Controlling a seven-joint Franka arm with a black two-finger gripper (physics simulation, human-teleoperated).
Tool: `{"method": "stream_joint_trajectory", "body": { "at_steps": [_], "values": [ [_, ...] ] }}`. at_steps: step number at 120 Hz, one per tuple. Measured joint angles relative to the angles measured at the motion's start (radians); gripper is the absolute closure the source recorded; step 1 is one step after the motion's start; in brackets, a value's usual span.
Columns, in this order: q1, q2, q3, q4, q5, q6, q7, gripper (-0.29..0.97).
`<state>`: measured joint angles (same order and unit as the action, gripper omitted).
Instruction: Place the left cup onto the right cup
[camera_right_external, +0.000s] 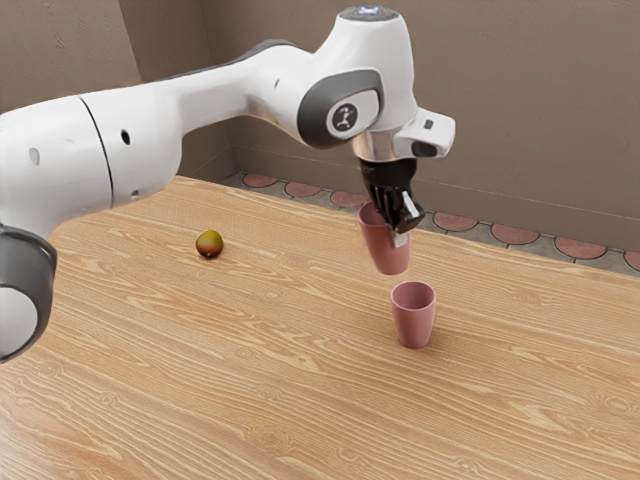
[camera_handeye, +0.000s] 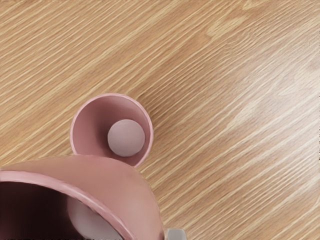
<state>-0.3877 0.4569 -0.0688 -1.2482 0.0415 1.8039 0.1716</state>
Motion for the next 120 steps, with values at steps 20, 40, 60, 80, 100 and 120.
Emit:
{"method": "stream_joint_trajectory", "body": {
  "at_steps": [20,40,60,80,100,120],
  "values": [
    [-0.009,0.112,0.0,0.123,0.001,0.0,-0.004,0.76],
    [-0.009,0.17,0.006,0.152,0.002,0.009,-0.01,0.76],
    [-0.008,0.23,0.013,0.2,0.002,0.022,-0.016,0.76],
    [-0.008,0.248,0.019,0.194,0.003,0.034,-0.021,0.76],
    [-0.008,0.273,0.028,0.19,0.004,0.039,-0.024,0.77],
    [-0.008,0.297,0.037,0.19,0.004,0.043,-0.03,0.78]
  ]
}}
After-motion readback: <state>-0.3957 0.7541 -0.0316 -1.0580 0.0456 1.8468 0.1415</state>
